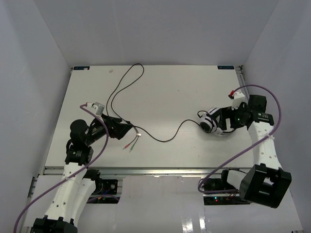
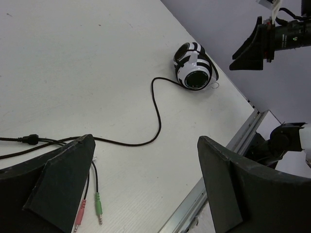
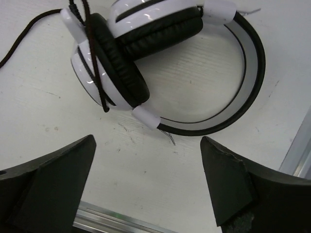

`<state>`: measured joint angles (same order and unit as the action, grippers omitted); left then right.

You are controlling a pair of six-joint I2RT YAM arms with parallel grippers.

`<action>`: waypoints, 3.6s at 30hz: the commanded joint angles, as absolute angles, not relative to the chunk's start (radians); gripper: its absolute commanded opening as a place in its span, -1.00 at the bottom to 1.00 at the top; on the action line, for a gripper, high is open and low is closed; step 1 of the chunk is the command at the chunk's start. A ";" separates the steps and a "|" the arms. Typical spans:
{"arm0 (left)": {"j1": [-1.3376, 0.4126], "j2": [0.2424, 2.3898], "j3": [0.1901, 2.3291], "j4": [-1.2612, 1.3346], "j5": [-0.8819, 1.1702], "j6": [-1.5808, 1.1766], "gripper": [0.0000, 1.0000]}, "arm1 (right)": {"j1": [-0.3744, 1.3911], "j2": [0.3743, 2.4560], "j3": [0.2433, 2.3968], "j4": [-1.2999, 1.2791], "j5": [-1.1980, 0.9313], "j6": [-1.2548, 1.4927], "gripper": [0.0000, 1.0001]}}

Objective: Wrap the headphones

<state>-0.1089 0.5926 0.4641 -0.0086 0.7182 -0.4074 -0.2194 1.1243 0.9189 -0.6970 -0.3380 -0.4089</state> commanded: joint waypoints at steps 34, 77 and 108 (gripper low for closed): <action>-0.123 0.578 0.422 0.142 0.894 -0.469 0.96 | -0.345 1.648 0.992 -0.455 -0.278 -0.056 -0.85; -1.124 1.650 0.565 0.705 0.079 0.331 0.78 | -0.162 1.032 1.335 -0.694 -0.801 0.003 -0.85; -0.786 1.458 0.651 0.307 0.403 0.189 -1.00 | 0.122 0.896 1.165 -0.839 -0.816 -0.337 -0.85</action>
<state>-0.8838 1.5447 0.5637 0.4812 0.1849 0.2130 0.0670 0.9433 1.2193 -0.8057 -0.8046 -0.2547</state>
